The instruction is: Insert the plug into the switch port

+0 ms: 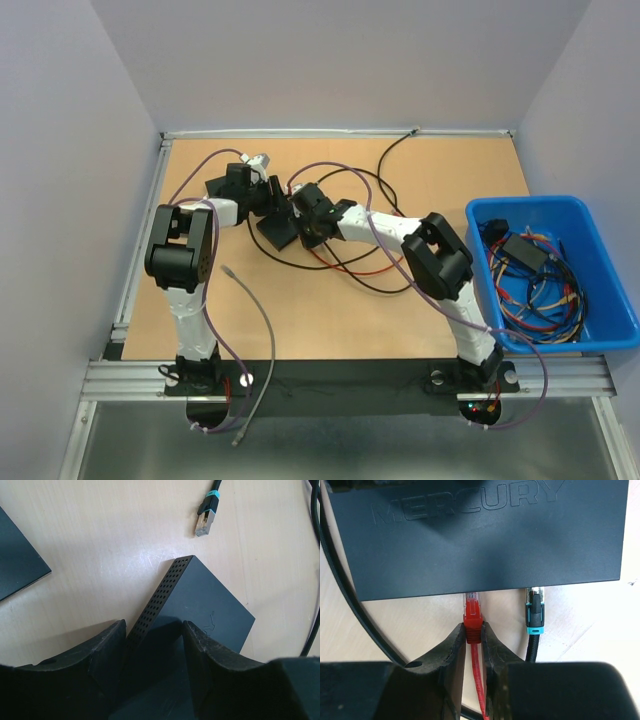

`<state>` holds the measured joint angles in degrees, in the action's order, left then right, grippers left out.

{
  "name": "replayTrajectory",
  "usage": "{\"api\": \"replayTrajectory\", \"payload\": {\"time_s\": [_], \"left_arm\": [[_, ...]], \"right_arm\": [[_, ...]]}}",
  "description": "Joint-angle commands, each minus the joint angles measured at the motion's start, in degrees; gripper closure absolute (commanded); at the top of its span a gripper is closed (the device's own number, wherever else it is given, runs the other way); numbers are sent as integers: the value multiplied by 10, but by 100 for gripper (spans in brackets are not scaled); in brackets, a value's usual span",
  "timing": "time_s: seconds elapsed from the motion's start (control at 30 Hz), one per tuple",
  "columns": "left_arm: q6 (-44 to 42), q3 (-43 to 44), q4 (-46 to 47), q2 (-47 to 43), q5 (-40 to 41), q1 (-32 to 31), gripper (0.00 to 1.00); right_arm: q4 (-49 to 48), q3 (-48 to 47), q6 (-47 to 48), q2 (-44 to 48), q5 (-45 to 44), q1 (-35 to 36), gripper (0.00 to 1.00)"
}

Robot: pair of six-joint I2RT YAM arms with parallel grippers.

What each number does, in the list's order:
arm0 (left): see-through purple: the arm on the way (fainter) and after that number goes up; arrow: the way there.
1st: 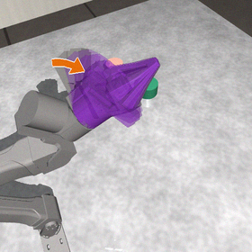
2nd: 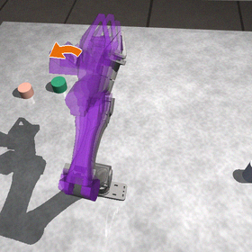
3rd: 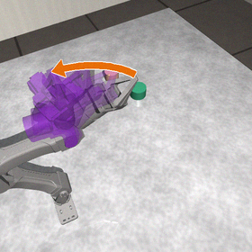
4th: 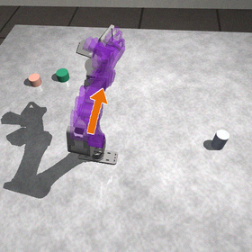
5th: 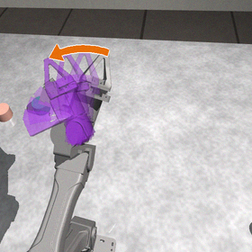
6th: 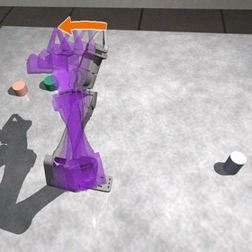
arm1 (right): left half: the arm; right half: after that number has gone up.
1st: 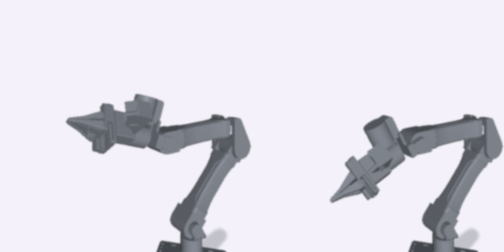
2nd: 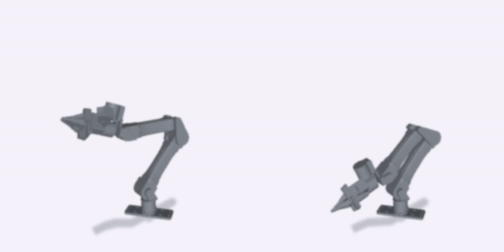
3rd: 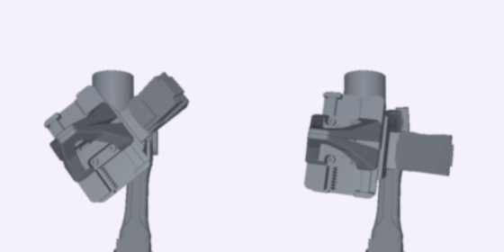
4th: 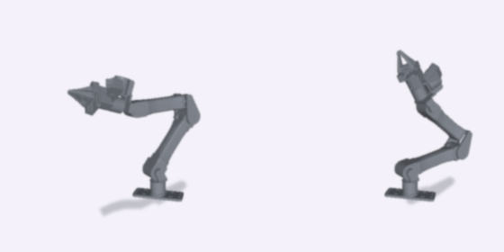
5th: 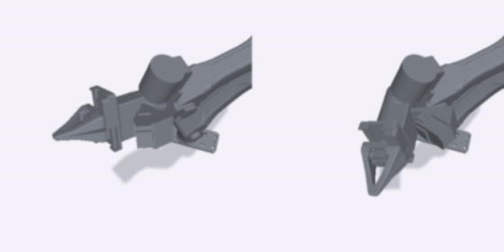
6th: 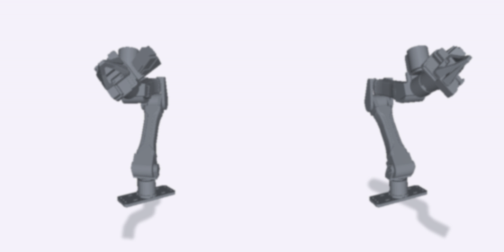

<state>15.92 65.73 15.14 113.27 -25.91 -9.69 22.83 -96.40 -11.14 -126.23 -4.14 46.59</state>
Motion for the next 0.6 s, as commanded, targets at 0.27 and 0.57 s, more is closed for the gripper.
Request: {"api": "replayTrajectory", "payload": {"time_s": [0.27,0.57], "left_arm": [[-16,20,-41,15,17,-10,41],[-14,27,-49,21,26,-10,41]], "right_arm": [[3,-56,28,-27,-48,24,100],[8,-70,29,-24,-58,31,99]]}}
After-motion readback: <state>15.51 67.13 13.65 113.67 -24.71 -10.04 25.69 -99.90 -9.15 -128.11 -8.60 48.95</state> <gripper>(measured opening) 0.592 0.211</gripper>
